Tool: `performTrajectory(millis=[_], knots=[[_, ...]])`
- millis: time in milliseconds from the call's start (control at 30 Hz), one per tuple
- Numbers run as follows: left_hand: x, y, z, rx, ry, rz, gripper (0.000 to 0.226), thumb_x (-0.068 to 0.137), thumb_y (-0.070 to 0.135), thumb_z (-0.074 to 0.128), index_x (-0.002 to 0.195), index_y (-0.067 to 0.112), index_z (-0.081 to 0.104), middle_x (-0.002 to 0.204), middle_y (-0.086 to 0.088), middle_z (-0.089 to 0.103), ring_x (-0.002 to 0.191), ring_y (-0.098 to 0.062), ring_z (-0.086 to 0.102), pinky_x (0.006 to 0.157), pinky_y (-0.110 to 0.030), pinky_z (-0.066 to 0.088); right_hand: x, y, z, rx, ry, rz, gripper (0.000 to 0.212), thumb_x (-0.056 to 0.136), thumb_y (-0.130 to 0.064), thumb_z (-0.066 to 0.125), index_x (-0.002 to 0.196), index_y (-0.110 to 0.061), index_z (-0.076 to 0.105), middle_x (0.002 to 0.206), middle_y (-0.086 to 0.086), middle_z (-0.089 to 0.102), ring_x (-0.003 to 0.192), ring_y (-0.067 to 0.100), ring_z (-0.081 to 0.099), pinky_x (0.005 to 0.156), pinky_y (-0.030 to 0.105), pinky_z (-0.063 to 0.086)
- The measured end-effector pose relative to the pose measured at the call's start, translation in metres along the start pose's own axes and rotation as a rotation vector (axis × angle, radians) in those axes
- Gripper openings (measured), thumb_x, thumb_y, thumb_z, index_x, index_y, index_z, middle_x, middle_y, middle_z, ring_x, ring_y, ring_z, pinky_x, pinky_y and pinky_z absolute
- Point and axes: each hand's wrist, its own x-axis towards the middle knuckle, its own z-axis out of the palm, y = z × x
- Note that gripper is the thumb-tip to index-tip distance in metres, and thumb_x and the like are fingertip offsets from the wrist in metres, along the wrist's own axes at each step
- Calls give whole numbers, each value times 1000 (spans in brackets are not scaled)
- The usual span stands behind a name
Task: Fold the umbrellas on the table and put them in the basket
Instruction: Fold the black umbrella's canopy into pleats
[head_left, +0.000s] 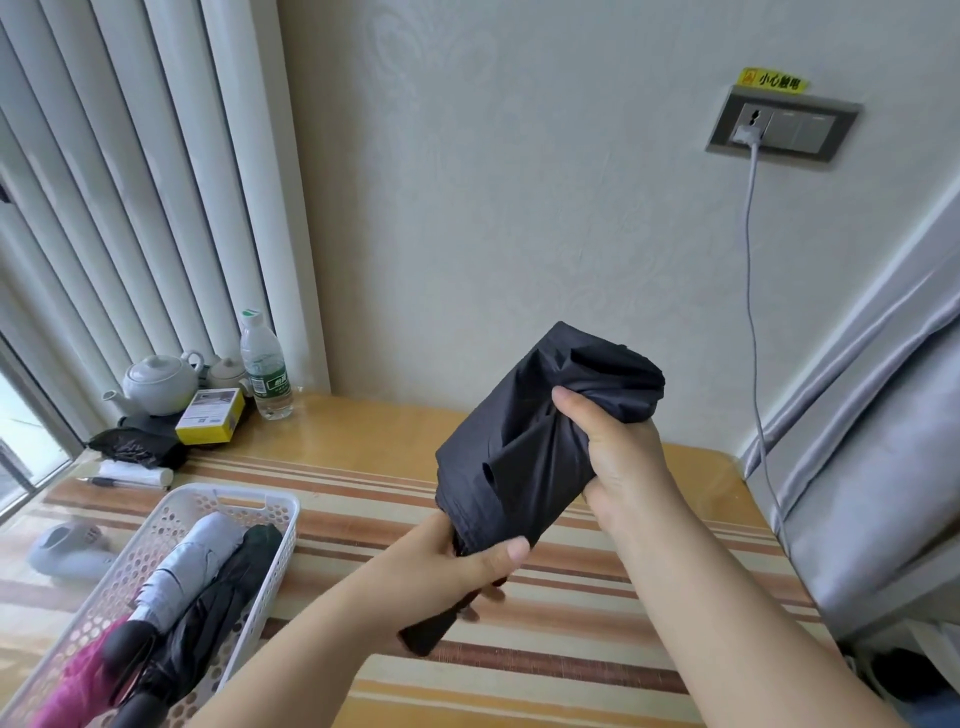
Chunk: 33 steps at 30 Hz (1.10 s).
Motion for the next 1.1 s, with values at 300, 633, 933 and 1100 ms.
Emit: performTrajectory(millis=[300,633,933,1100], knots=[[3,-4,17,878,407,168,47,89,51,54,64,16,37,51,5,32,43,-11,36,43,-20,23,1,-1,5,-39,135,13,36,77,-16,80,110,-15,65,102,2,71,91,21,67,69,32,54],[-3,-9,0,-8,-129,-99,71,61,57,79,118,25,49,106,4,70,94,-11,67,84,-27,54,-1,-11,-1,-13,-39,10,9,88,-2,62,90,-11,64,82,7,70,71,20,70,64,32,56],[-14,-10,26,-315,-75,-113,35,85,32,69,93,8,45,64,-10,52,47,-20,44,49,-26,40,-14,-8,2,-29,-168,-47,55,68,-41,74,114,-11,64,105,7,74,91,20,72,68,31,59],[-10,-3,37,357,276,50,24,90,42,57,100,25,43,63,6,53,50,-3,48,52,-16,42,-12,3,5,-187,-50,-72,43,72,-21,83,111,-18,66,103,1,73,94,19,70,79,36,56]])
